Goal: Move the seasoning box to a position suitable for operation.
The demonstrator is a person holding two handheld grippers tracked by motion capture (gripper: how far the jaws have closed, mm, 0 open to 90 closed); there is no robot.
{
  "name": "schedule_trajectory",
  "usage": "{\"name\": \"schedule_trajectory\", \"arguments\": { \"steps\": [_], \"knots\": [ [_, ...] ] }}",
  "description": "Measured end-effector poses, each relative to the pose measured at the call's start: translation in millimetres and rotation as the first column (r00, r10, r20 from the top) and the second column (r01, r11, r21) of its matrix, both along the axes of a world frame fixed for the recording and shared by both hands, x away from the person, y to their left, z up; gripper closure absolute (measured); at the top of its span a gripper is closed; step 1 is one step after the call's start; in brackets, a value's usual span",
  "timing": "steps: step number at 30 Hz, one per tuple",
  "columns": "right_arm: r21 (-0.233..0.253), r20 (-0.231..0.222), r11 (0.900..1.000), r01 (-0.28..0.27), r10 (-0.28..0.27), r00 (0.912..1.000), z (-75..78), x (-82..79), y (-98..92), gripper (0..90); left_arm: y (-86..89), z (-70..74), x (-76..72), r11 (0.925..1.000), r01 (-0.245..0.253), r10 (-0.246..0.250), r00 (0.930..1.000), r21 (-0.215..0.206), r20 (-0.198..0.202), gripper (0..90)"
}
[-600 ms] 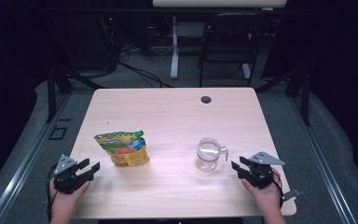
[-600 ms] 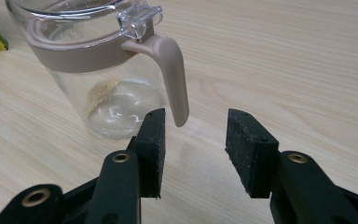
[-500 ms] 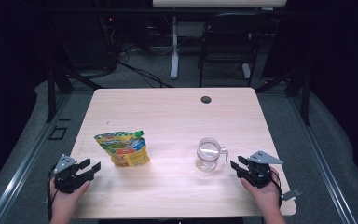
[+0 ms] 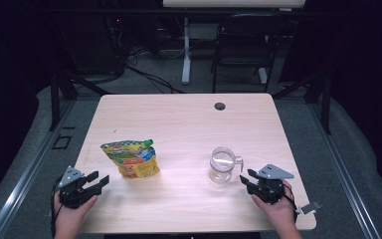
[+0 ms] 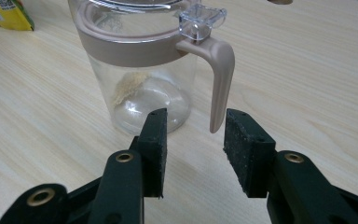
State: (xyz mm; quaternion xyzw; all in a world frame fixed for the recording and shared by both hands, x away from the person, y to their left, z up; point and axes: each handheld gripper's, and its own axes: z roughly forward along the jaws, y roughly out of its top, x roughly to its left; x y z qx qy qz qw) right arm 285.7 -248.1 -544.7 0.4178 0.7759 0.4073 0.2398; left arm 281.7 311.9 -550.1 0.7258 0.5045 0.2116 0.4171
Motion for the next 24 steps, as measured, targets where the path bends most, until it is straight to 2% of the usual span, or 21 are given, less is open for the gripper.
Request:
{"name": "schedule_trajectory", "arguments": {
  "steps": [3,4,8,10,13,15,18,19,24],
  "knots": [
    [-0.008,0.003,1.000,0.007,-0.007,1.0000,-0.9,3.6,1.5,59.3,0.5,-1.8,0.4,1.0000,0.007,-0.007,1.0000,-0.002,-0.004,49.6],
    [-0.015,0.000,1.000,0.024,-0.024,0.9997,-2.0,9.9,2.3,59.9,0.3,-2.9,-0.3,0.9999,0.013,-0.013,0.9999,0.001,-0.006,49.5],
    [-0.005,0.005,0.999,0.036,-0.036,0.9994,-3.2,17.6,2.8,63.3,0.1,-2.7,-3.4,0.9997,0.020,-0.020,0.9998,0.011,-0.006,49.6],
    [0.031,-0.024,0.999,0.038,-0.037,0.9990,-4.4,25.9,-0.4,65.7,0.5,-2.2,-7.3,0.9998,0.015,-0.015,0.9999,0.011,0.007,49.5],
    [0.028,-0.019,0.999,0.047,-0.046,0.9987,-4.6,30.0,-1.3,65.9,1.8,-2.7,-9.6,0.9999,0.008,-0.008,0.9999,0.010,0.006,49.4],
    [0.043,-0.010,0.998,0.050,-0.049,0.9987,-4.3,32.8,-0.6,66.4,2.7,-2.7,-10.5,0.9999,0.004,-0.004,1.0000,0.013,0.002,49.5],
    [0.038,-0.019,0.998,0.039,-0.038,0.9991,-4.6,37.5,1.6,70.4,3.4,-2.6,-11.3,0.9999,0.000,0.000,0.9999,0.012,0.011,49.7],
    [0.021,-0.020,0.999,0.028,-0.028,0.9994,-5.0,40.7,4.6,71.9,3.8,-2.0,-12.1,0.9999,0.000,0.000,0.9999,0.015,0.017,49.9],
    [0.012,-0.008,1.000,0.026,-0.025,0.9996,-5.6,44.5,10.8,71.6,4.4,-2.7,-11.9,0.9999,0.003,-0.003,1.0000,0.012,0.009,50.2]
  ]
}}
